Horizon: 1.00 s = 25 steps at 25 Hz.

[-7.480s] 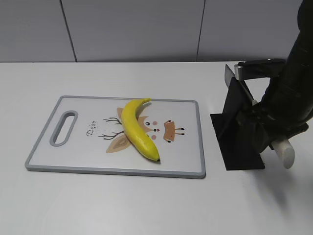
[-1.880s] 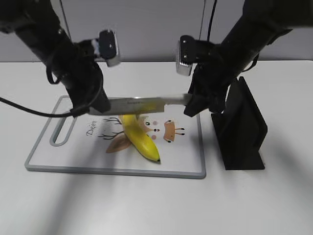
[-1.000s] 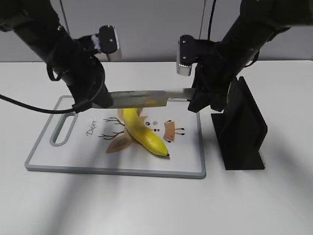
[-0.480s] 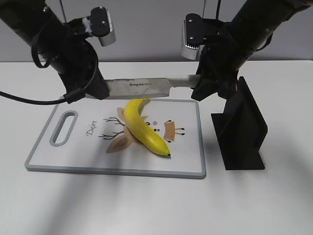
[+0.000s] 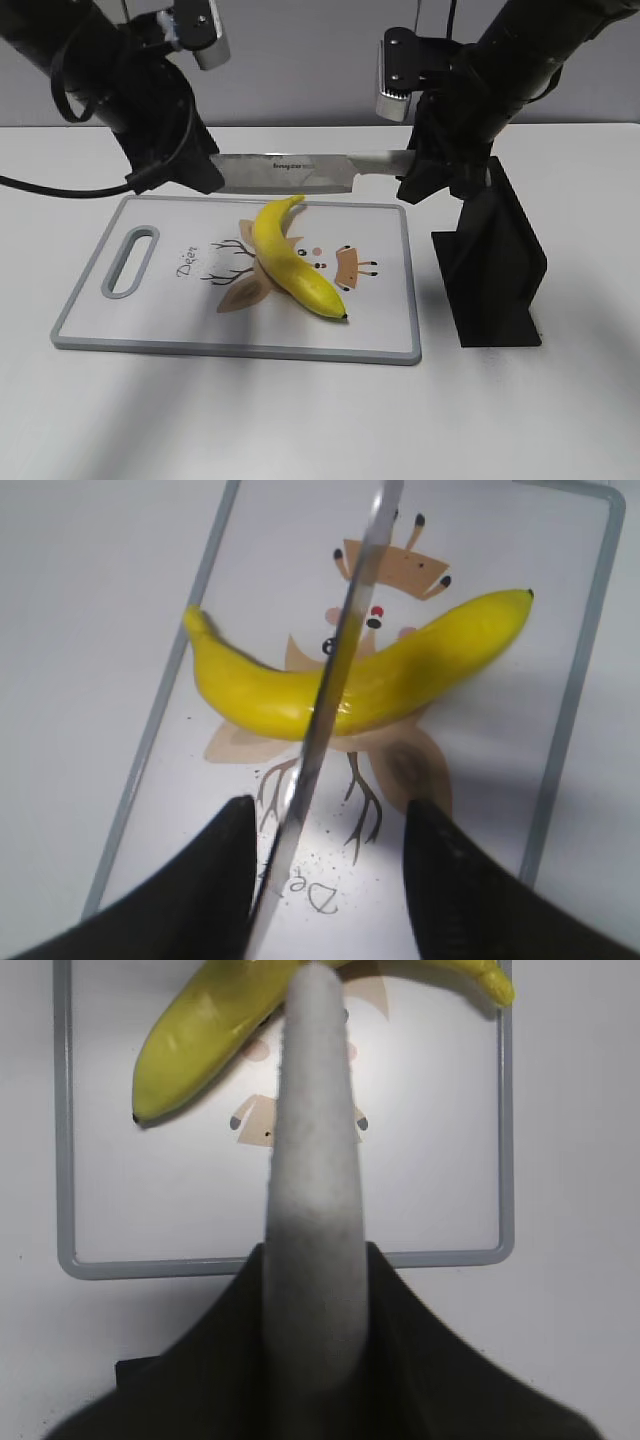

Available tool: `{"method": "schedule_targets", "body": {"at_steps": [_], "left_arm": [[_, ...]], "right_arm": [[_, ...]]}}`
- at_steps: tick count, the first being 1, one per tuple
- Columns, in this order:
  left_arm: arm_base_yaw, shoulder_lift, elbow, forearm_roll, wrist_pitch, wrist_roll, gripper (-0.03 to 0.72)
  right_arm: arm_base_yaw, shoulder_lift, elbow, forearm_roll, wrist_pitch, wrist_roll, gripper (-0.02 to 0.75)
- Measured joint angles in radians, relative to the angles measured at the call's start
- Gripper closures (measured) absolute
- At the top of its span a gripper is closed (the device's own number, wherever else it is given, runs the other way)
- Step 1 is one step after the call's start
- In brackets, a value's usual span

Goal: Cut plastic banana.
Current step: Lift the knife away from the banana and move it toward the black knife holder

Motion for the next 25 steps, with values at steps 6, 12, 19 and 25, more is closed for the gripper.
{"method": "schedule_targets", "body": {"at_steps": [6, 12, 19, 25], "left_arm": [[0.001, -0.068, 0.001, 0.0, -0.087, -0.038, 0.22], [0.002, -0.13, 0.002, 0.052, -0.13, -0.195, 0.219], [0.023, -0.208, 0.002, 0.268, -0.117, -0.608, 0.196], [0.07, -0.242, 0.002, 0.394, 0.017, -0.898, 0.153]], "right_arm": [[0.009, -0.003, 0.0, -0.051, 0.005, 0.018, 0.557], [0.016, -0.029, 0.0, -0.082, 0.009, 0.152, 0.558], [0.016, -0.131, 0.0, -0.117, 0.026, 0.469, 0.558], [0.017, -0.201, 0.0, -0.132, 0.086, 0.752, 0.558]]}}
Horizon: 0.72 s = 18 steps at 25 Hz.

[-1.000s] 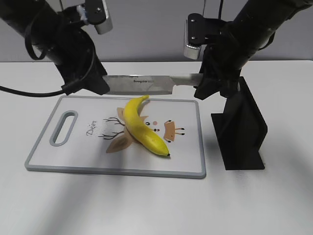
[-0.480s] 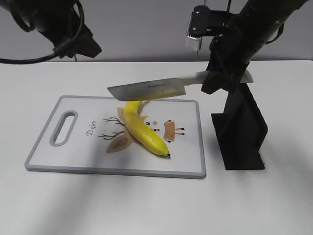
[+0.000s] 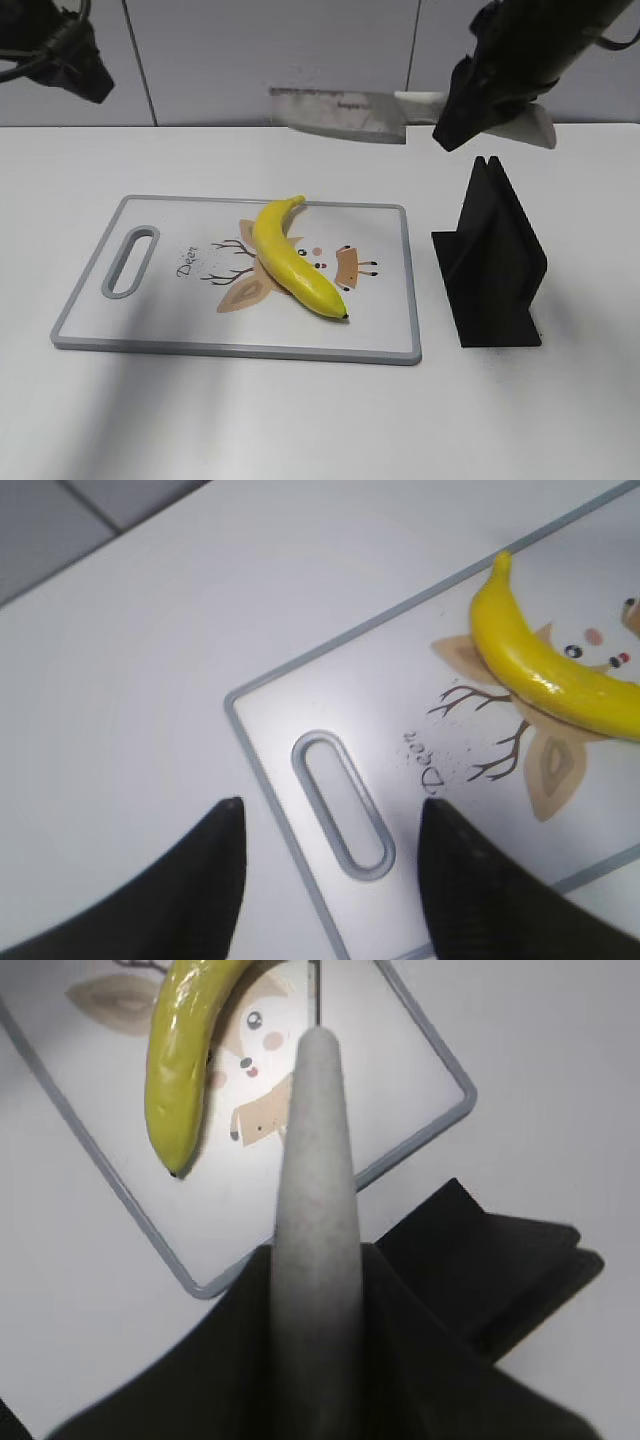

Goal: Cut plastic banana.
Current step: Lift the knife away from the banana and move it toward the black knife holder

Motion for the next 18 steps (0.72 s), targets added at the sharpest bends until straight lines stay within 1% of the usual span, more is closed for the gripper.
{"method": "schedule_targets", "body": {"at_steps": [3, 5, 9, 12, 15, 18], "left_arm": [[0.022, -0.009, 0.0, 0.077, 0.068, -0.159, 0.151], [0.036, -0.013, 0.0, 0.102, 0.111, -0.216, 0.15], [0.044, -0.026, 0.0, 0.123, 0.188, -0.278, 0.15], [0.045, -0.036, 0.0, 0.131, 0.256, -0.317, 0.15], [0.045, -0.049, 0.0, 0.145, 0.3, -0.356, 0.15], [0.045, -0.073, 0.0, 0.165, 0.308, -0.378, 0.15]], "right_arm": [[0.0, -0.031, 0.0, -0.041, 0.0, 0.206, 0.558], [0.0, -0.05, 0.0, -0.049, 0.001, 0.28, 0.558], [0.0, -0.08, 0.0, -0.029, 0.023, 0.349, 0.558], [0.0, -0.101, 0.0, -0.035, 0.08, 0.384, 0.558], [0.0, -0.122, 0.006, -0.13, 0.142, 0.524, 0.558], [-0.002, -0.169, 0.05, -0.199, 0.132, 0.643, 0.558]]}}
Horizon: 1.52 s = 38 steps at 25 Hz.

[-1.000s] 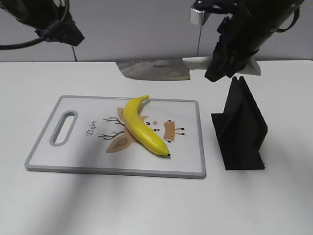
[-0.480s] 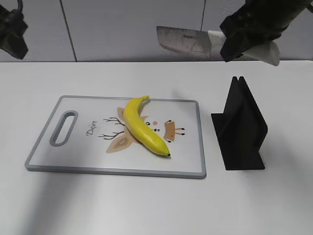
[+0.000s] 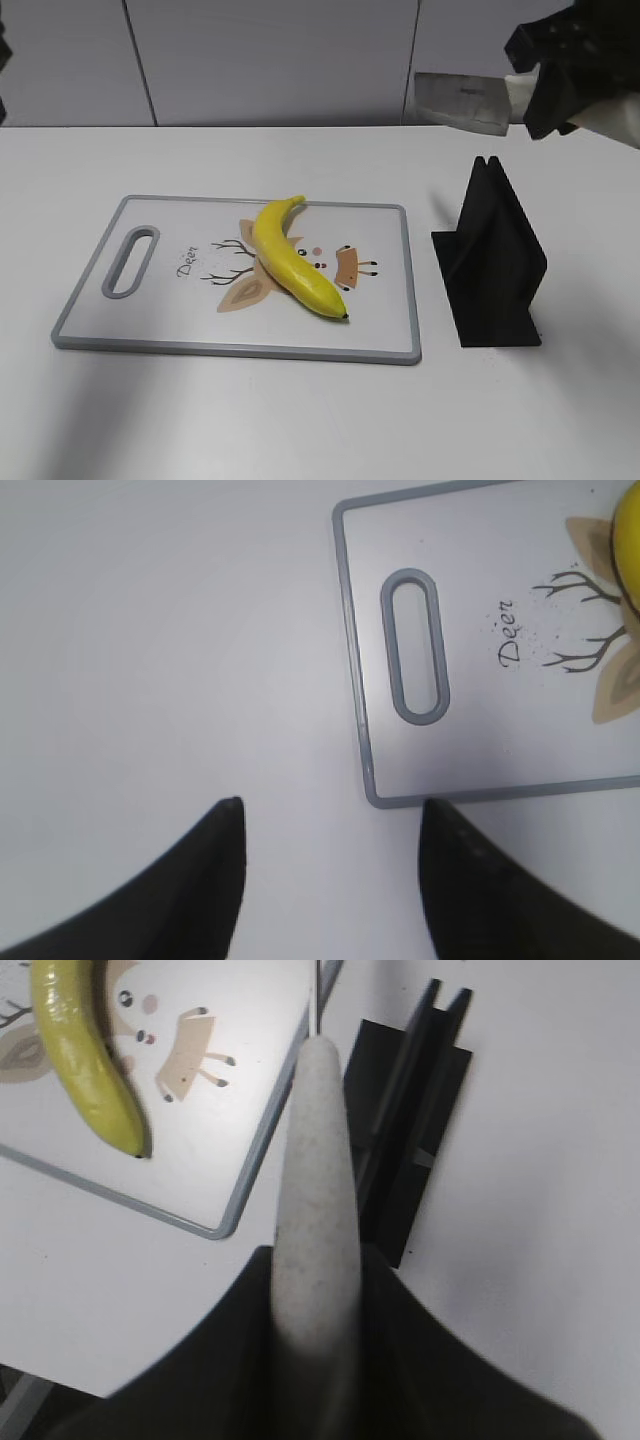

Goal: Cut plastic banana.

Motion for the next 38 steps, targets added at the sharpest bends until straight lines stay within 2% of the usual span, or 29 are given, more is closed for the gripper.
{"method": "schedule_targets", "body": {"at_steps": [9, 16, 27, 38], "left_arm": [[0.0, -0.16, 0.0, 0.011, 0.002, -0.011, 0.15], [0.0, -0.279, 0.018, 0.026, 0.003, -0.012, 0.15], [0.0, -0.479, 0.316, 0.044, -0.007, -0.013, 0.15], [0.0, -0.615, 0.43, 0.044, -0.007, -0.013, 0.15]], "right_arm": [[0.0, -0.148, 0.255, -0.083, -0.194, 0.167, 0.558], [0.0, -0.171, 0.382, -0.108, -0.348, 0.24, 0.558], [0.0, -0.171, 0.402, -0.172, -0.409, 0.295, 0.558], [0.0, -0.157, 0.402, -0.176, -0.414, 0.298, 0.558]]}}
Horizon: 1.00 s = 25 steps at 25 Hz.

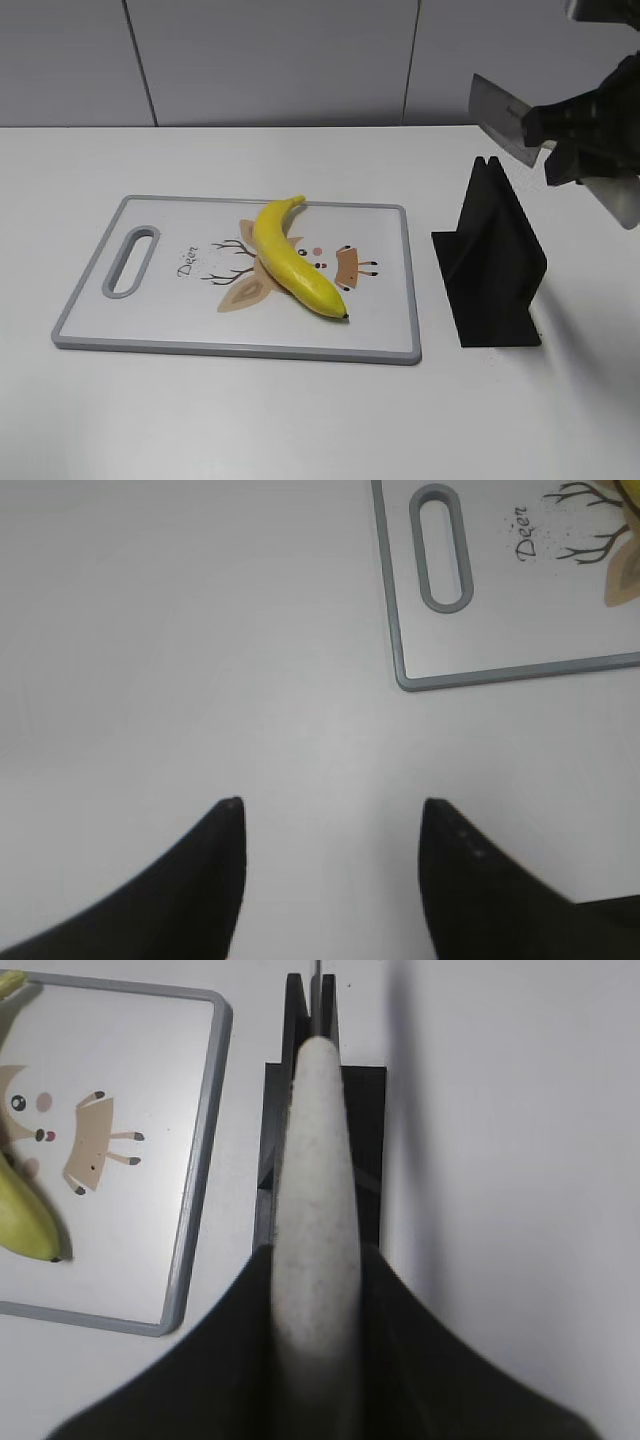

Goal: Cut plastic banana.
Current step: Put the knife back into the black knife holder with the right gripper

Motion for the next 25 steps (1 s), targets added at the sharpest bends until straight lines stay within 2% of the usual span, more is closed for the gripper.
{"method": "schedule_targets", "body": {"at_steps": [15, 25], "left_arm": [[0.0, -0.019, 0.008, 0.0, 0.002, 0.0, 0.15], [0.0, -0.019, 0.008, -0.001, 0.002, 0.0, 0.155]], "right_arm": [[0.0, 0.101, 0.001, 0.005, -0.003, 0.001, 0.558], [0.0, 0.178, 0.001, 0.076, 0.024, -0.002, 0.558]]}}
